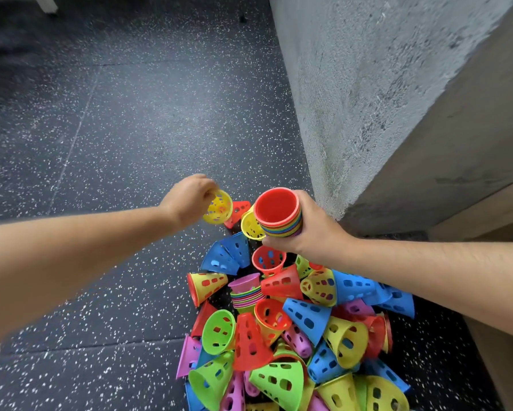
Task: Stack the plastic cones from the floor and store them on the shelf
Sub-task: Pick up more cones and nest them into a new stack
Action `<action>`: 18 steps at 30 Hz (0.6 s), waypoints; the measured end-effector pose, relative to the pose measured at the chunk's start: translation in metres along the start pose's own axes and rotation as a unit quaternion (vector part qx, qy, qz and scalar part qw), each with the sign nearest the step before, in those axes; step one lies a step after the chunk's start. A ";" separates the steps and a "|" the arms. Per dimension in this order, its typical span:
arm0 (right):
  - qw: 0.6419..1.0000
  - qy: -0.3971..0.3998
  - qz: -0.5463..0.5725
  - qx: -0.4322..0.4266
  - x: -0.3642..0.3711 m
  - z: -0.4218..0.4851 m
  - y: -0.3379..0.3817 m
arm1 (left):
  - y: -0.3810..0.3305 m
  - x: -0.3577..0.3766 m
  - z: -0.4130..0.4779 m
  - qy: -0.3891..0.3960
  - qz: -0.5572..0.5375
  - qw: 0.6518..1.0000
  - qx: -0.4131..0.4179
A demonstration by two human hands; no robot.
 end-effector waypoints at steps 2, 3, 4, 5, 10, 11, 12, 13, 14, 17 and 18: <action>1.000 0.000 -0.002 0.001 -0.001 -0.001 0.001 | -0.018 -0.032 -0.004 -0.048 -0.046 0.998 0.016; 1.000 0.002 -0.003 0.003 -0.001 -0.002 0.002 | -0.029 -0.045 -0.007 -0.061 -0.067 0.995 0.028; 1.000 0.005 -0.006 0.004 -0.002 -0.003 0.004 | -0.042 -0.056 -0.011 -0.069 -0.089 0.993 0.046; 1.000 0.006 -0.010 0.004 -0.002 -0.004 0.005 | -0.054 -0.063 -0.016 -0.073 -0.113 0.989 0.064; 0.999 -0.001 -0.041 -0.005 -0.005 -0.014 0.020 | -0.106 -0.080 -0.040 -0.064 -0.172 0.974 0.133; 0.999 -0.003 -0.046 -0.006 -0.006 -0.016 0.022 | -0.113 -0.084 -0.043 -0.068 -0.173 0.972 0.146; 0.999 -0.005 -0.050 -0.006 -0.006 -0.018 0.023 | -0.120 -0.088 -0.046 -0.075 -0.172 0.969 0.158; 0.999 -0.009 -0.053 -0.005 -0.006 -0.020 0.023 | -0.124 -0.093 -0.049 -0.083 -0.171 0.967 0.167; 0.998 -0.014 -0.056 -0.005 -0.006 -0.022 0.023 | -0.128 -0.098 -0.050 -0.092 -0.170 0.966 0.174; 0.998 -0.023 -0.063 -0.009 -0.007 -0.025 0.022 | -0.132 -0.109 -0.052 -0.112 -0.193 0.961 0.164; 0.998 -0.023 -0.066 -0.010 -0.007 -0.026 0.022 | -0.132 -0.109 -0.051 -0.110 -0.211 0.959 0.153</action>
Point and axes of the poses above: each hand's wrist, its own z-axis towards the middle knuckle, its own x-axis out of the palm, y = z × x, the point moved 10 cm from there along z, towards the middle knuckle, and after that the axes turned 8 degrees about -z, right-handed, at the moved point
